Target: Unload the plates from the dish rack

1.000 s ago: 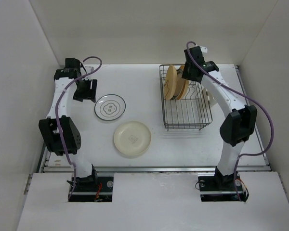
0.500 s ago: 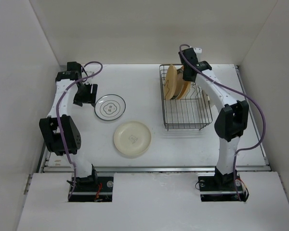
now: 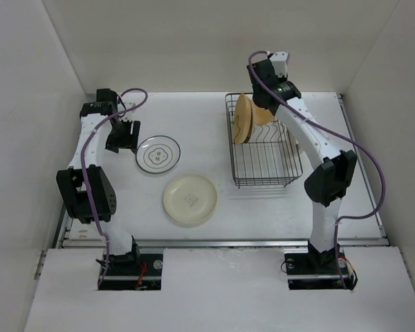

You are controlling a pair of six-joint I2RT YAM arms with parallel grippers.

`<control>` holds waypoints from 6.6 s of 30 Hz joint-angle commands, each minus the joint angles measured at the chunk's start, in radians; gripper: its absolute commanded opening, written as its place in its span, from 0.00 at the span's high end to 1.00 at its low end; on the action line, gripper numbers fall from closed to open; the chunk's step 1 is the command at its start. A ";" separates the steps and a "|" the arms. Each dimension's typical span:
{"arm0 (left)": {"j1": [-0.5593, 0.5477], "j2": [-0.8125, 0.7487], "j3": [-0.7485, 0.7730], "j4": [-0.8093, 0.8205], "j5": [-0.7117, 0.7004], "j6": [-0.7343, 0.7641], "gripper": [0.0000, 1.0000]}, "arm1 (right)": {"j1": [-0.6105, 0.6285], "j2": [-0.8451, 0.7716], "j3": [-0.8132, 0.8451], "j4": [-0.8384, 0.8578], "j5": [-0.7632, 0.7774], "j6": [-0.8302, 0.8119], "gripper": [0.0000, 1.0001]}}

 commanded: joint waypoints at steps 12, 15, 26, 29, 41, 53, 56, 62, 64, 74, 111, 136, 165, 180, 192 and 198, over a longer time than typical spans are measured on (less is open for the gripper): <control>0.000 -0.057 0.057 -0.036 -0.005 0.007 0.37 | 0.098 -0.327 -0.029 0.181 0.110 -0.122 1.00; 0.000 -0.067 0.057 -0.027 -0.005 0.007 0.37 | 0.122 -0.425 -0.147 0.215 -0.357 -0.132 1.00; 0.046 -0.067 0.066 -0.036 0.044 -0.020 0.37 | 0.314 -0.185 -0.321 0.153 -1.209 -0.262 1.00; 0.046 -0.067 0.066 -0.036 0.033 -0.020 0.37 | 0.348 -0.087 -0.321 0.142 -1.222 -0.283 1.00; 0.046 -0.076 0.046 -0.036 0.013 -0.011 0.37 | 0.444 0.039 -0.328 0.085 -0.925 -0.316 0.29; 0.046 -0.076 0.046 -0.036 0.013 -0.011 0.37 | 0.363 -0.224 -0.270 0.223 -0.645 -0.071 0.17; 0.046 -0.085 0.046 -0.036 0.013 -0.002 0.37 | 0.239 -0.307 -0.261 0.241 -0.604 0.069 0.23; 0.046 -0.094 0.046 -0.036 0.013 -0.002 0.37 | -0.020 -0.273 -0.173 0.111 -0.576 0.246 0.37; 0.046 -0.094 0.037 -0.036 0.013 -0.002 0.37 | -0.092 -0.220 -0.143 0.050 -0.626 0.273 0.37; 0.046 -0.113 0.019 -0.046 0.041 -0.002 0.37 | -0.165 0.001 -0.170 0.143 -0.840 0.206 0.36; 0.046 -0.214 -0.015 -0.036 0.797 0.138 0.00 | 0.041 -0.199 -0.195 0.364 -1.465 -0.026 1.00; -0.011 -0.189 -0.113 -0.064 0.923 0.173 0.81 | 0.194 0.016 -0.210 0.447 -1.964 -0.026 1.00; 0.112 0.246 0.095 0.079 0.492 -0.151 0.90 | 0.081 -0.143 -0.219 0.292 -1.126 0.214 0.10; 0.033 0.197 0.128 0.016 0.064 -0.074 0.16 | 0.072 -0.156 -0.074 0.005 -0.474 0.217 0.07; -0.005 0.062 0.118 -0.032 -0.077 -0.004 0.04 | 0.044 0.105 0.049 -0.044 -0.351 0.207 0.15; -0.005 -0.013 0.060 -0.032 -0.045 0.006 0.04 | 0.044 0.121 0.058 -0.044 -0.329 0.207 0.83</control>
